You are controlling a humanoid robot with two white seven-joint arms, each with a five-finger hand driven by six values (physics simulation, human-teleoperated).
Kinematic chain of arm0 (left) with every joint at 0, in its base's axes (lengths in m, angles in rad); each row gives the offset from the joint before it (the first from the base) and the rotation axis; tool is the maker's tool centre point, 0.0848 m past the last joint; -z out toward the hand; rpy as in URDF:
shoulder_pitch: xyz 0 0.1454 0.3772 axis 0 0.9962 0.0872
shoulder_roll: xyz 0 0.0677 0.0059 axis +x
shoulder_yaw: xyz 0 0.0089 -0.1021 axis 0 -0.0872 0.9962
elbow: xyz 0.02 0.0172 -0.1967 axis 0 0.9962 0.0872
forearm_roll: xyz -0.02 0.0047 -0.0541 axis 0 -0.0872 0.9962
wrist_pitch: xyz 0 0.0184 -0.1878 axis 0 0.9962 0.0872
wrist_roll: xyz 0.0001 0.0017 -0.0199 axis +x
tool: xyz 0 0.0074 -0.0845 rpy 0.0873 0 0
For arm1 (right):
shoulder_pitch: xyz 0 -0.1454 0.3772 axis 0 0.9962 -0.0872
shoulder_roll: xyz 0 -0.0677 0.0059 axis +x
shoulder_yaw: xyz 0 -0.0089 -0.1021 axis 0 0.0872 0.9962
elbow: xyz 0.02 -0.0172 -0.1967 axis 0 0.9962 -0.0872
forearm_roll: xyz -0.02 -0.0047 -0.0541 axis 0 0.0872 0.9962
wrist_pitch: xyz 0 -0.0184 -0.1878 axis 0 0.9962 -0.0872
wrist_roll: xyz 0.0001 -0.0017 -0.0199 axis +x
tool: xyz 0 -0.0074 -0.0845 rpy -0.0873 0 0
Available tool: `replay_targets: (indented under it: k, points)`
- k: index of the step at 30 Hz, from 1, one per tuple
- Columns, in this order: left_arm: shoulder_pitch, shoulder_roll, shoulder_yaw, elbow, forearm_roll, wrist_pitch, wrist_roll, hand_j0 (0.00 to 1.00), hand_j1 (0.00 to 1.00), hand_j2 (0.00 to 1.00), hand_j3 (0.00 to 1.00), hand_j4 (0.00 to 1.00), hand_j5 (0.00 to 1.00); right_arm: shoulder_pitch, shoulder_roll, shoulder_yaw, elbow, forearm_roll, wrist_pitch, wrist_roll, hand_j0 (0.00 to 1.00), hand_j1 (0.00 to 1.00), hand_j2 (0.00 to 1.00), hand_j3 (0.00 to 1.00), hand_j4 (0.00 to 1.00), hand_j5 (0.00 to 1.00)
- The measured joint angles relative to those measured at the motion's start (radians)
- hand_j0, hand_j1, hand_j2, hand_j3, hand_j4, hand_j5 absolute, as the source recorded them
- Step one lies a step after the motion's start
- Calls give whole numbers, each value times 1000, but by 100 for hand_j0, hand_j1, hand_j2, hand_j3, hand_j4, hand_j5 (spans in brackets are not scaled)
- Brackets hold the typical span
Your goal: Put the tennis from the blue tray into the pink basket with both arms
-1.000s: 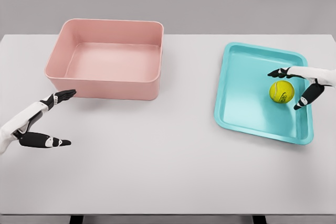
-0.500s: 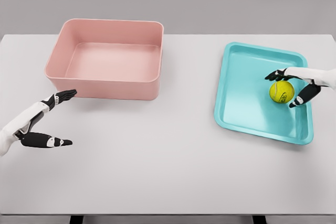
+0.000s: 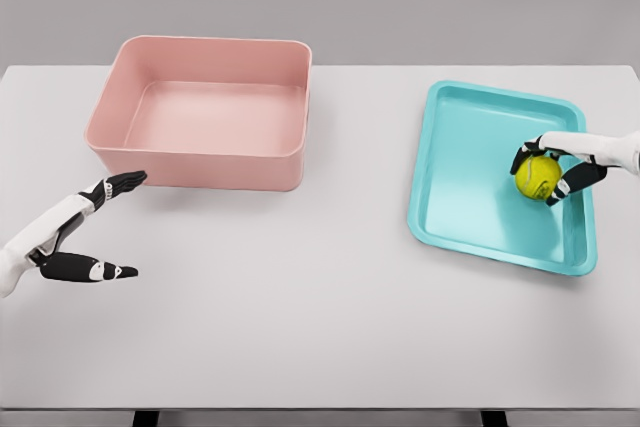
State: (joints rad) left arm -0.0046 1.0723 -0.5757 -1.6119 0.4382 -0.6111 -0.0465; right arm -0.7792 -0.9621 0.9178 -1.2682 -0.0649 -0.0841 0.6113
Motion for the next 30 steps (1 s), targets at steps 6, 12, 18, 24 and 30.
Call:
replay_targets:
  k: [6,12,18,24,30]
  points:
    - [0,0,0,-1,0,0,0,100,100,100,100,100,100,-23,1,-55,-21,-1,-41,0,32,32,32,32,32,32]
    - [0,0,0,0,-1,0,0,100,100,100,100,100,100,-25,27,-89,-225,2,-96,0,31,31,31,31,31,31]
    - [0,0,0,0,-1,0,0,100,100,100,100,100,100,-28,148,-14,-385,12,-107,0,30,30,30,30,30,30]
    - [0,0,0,0,-1,0,0,100,100,100,100,100,100,-35,285,89,-429,28,-107,1,31,31,31,31,31,31]
    - [0,0,0,0,-2,0,0,100,100,100,100,100,100,-40,363,130,-422,63,-97,0,36,36,36,36,36,36]
